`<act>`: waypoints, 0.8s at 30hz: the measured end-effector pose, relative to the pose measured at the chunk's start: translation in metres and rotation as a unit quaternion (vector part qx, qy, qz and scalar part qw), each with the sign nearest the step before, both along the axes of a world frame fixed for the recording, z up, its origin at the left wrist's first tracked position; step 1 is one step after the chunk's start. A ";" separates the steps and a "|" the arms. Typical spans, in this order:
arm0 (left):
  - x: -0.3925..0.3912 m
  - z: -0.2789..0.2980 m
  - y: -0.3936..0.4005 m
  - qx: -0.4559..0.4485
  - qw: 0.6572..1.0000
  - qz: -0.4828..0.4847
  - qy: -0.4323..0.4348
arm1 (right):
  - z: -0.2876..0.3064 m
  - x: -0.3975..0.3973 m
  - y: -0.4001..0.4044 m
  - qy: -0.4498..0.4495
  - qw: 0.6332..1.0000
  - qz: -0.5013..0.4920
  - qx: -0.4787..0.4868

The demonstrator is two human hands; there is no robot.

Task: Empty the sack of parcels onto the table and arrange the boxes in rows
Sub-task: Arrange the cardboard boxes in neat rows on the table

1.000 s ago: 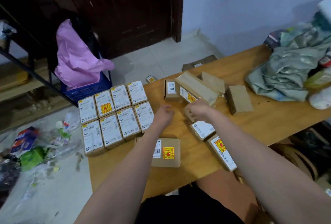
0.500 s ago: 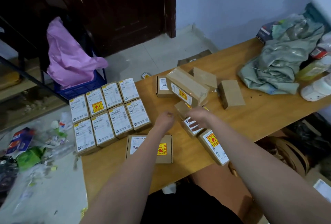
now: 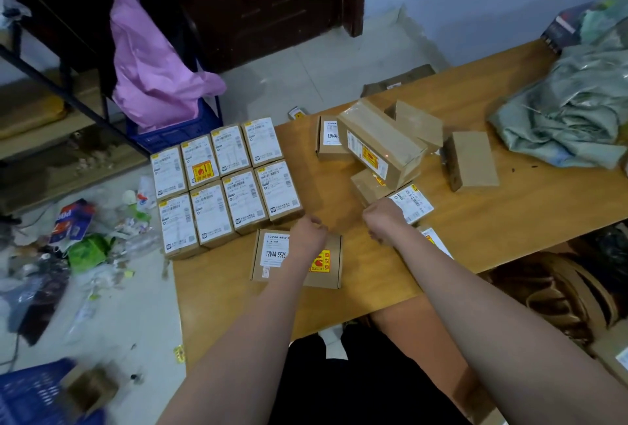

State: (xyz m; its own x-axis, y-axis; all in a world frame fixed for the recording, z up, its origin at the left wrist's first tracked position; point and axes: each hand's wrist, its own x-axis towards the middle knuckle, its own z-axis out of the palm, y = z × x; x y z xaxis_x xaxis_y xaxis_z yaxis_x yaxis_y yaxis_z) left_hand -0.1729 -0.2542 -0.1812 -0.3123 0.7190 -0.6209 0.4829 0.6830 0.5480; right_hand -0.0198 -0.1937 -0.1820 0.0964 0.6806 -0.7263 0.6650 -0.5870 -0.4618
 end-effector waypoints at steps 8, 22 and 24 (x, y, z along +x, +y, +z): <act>0.026 -0.001 0.019 -0.010 0.999 0.007 -0.048 | -0.011 0.040 0.006 -0.226 0.966 -0.038 0.121; 0.096 -0.021 0.046 -0.127 0.937 0.135 -0.295 | -0.017 0.097 0.036 -0.062 0.996 -0.058 -0.018; 0.097 -0.021 0.044 -0.129 0.931 0.155 -0.305 | -0.020 0.096 0.037 -0.048 0.997 -0.065 -0.011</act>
State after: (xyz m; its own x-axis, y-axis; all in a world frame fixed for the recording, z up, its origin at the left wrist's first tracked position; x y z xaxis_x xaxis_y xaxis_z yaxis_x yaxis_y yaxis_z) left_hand -0.0756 -0.2098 -0.2022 -0.0120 0.4547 -0.8905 -0.1065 0.8850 0.4533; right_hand 0.0764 -0.1565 -0.2022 0.2520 0.6425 -0.7236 0.6233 -0.6798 -0.3865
